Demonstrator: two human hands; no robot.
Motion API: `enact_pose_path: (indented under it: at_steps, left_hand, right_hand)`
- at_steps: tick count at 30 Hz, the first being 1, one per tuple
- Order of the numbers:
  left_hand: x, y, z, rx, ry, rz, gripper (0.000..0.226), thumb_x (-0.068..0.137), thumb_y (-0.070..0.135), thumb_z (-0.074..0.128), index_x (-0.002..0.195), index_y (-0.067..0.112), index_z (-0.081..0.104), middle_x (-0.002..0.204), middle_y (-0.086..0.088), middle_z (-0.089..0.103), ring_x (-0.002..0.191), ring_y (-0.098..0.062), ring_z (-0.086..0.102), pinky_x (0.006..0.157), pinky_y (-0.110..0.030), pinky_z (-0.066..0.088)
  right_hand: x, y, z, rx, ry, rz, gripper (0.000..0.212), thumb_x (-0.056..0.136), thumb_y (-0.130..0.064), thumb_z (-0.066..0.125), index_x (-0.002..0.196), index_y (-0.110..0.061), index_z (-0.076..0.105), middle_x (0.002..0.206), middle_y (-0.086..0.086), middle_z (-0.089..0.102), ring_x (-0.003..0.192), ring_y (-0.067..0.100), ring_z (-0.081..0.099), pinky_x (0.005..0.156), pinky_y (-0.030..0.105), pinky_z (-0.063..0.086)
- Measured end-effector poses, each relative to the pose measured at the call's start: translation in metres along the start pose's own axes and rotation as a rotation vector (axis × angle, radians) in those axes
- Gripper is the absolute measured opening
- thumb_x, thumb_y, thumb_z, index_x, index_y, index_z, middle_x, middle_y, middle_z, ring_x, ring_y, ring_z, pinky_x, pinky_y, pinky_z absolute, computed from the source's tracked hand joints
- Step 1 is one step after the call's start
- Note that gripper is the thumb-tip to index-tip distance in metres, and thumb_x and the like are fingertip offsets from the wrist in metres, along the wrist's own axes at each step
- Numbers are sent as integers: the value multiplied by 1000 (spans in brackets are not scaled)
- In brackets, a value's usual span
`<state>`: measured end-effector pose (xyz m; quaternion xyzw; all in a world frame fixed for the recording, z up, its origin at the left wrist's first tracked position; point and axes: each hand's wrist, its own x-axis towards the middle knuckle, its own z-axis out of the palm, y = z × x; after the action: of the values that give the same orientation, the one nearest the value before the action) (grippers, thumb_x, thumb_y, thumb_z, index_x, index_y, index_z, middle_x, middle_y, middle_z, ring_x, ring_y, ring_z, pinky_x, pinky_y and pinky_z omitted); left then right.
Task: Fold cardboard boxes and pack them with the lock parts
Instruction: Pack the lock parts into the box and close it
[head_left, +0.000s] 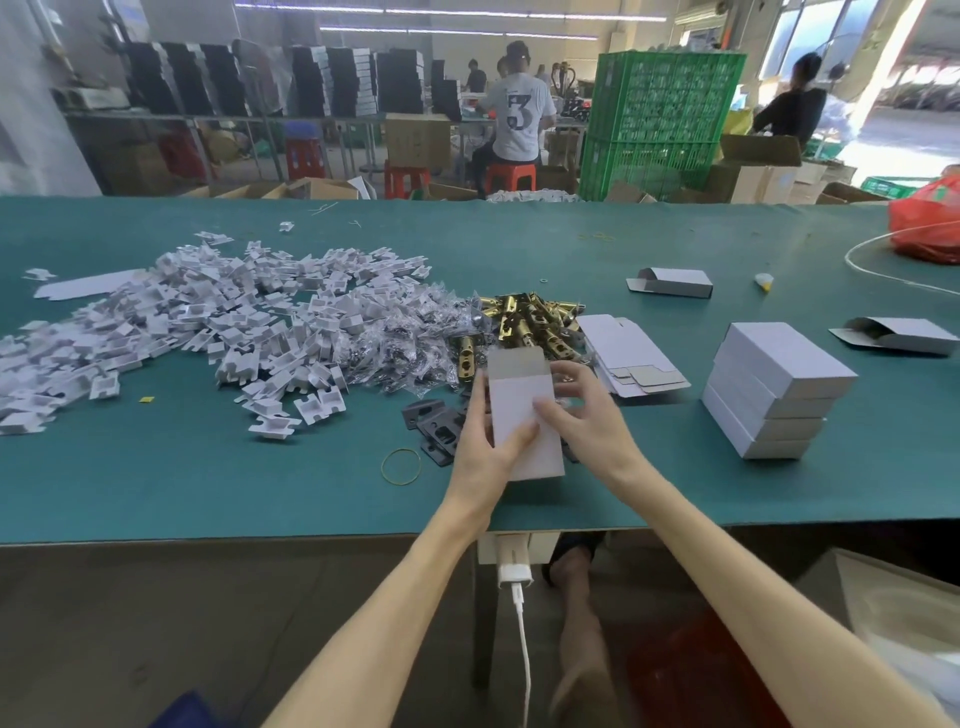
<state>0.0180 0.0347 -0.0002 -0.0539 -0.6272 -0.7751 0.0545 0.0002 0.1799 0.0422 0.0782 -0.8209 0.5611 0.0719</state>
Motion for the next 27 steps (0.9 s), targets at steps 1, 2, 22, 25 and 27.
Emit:
enact_pose_path:
  at_steps: [1, 2, 22, 25, 27]
  left_hand:
    - [0, -1, 0, 21, -7, 6, 83, 96, 20, 75, 163, 33, 28, 138, 2, 66, 121, -15, 66, 95, -40, 60]
    - [0, -1, 0, 43, -8, 10, 84, 96, 19, 75, 163, 34, 27, 138, 2, 66, 120, -16, 66, 94, -41, 60]
    - [-1, 3, -5, -57, 1, -94, 19, 102, 20, 64, 113, 19, 79, 118, -10, 76, 101, -28, 67, 90, -50, 53]
    - [-2, 3, -4, -73, 10, -90, 20, 102, 19, 65, 116, 23, 79, 120, -8, 76, 100, -28, 66, 89, -50, 54]
    - [-1, 2, -3, -68, 63, -71, 24, 102, 19, 64, 122, 26, 77, 122, -4, 75, 99, -25, 67, 86, -46, 56]
  right_hand:
    - [-3, 5, 2, 47, 13, -5, 43, 97, -25, 68, 136, -24, 50, 114, -3, 66, 98, 18, 70, 76, 32, 60]
    - [-6, 8, 3, 86, 30, -14, 43, 97, -24, 67, 136, -26, 50, 112, -1, 68, 96, 19, 70, 78, 33, 60]
    - [-29, 29, 6, 320, 41, 85, 12, 99, -30, 65, 106, -21, 71, 95, 0, 73, 80, 19, 71, 60, 27, 56]
    - [-29, 27, 7, 356, 77, 101, 24, 95, -33, 71, 113, -22, 62, 96, 1, 75, 81, 17, 73, 59, 25, 56]
    - [-28, 26, 7, 397, 76, 158, 38, 91, -37, 74, 118, -19, 54, 97, 4, 76, 84, 19, 74, 60, 26, 57]
